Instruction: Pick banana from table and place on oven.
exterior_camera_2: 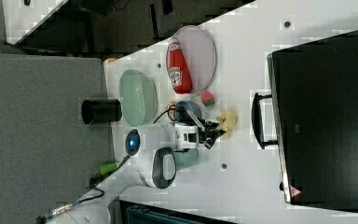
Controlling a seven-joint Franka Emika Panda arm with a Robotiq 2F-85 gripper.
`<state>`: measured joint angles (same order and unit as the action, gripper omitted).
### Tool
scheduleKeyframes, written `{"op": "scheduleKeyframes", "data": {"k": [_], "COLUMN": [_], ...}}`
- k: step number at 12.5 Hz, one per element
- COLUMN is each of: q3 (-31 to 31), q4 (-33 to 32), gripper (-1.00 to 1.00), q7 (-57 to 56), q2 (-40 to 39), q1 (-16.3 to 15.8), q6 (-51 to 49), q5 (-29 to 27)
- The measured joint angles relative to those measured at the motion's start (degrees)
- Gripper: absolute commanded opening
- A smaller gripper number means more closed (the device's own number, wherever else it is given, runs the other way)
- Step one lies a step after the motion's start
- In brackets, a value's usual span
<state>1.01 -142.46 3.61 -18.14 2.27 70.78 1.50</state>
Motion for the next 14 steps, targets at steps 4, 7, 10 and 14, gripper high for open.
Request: {"op": "scheduleKeyframes", "data": {"k": [4,7,10,14], "q3": [-0.8,-0.6,-0.4,0.8], "q4": [2.9,13.7,24.1,35.7], "gripper": [-0.58,-0.58,-0.58,-0.58], "q7": [0.1,0.2,0.2,0.1], "q2": [15.4,25.3,32.3,31.6], "q1": [0.5,0.2,-1.0,-1.4], "q6": [-18.0,-35.2,-55.1,-62.8], "q5": [1.0,-1.6,-0.3,-1.9]}}
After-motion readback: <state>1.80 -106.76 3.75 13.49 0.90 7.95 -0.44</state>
